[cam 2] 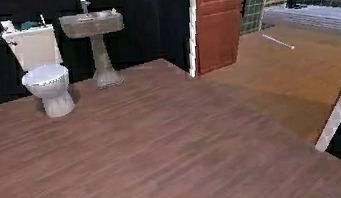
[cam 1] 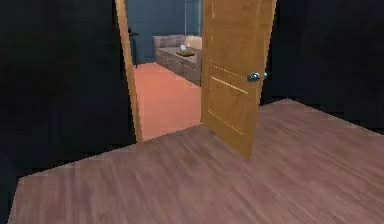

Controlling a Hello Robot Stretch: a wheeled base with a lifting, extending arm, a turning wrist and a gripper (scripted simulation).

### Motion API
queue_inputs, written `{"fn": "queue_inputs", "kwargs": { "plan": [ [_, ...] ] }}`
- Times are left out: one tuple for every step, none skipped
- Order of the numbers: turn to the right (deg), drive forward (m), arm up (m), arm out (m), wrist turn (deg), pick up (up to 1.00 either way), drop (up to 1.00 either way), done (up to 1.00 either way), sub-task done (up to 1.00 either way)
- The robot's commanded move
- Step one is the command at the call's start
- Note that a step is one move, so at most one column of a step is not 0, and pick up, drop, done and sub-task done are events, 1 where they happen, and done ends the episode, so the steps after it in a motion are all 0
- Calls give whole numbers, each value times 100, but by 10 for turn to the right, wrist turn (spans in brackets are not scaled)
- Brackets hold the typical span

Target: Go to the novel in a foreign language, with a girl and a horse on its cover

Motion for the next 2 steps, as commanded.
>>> {"fn": "queue_inputs", "kwargs": {
  "plan": [
    [0,100,0,0,0,0,0,0,0],
    [-30,0,0,0,0,0,0,0,0]
  ]
}}
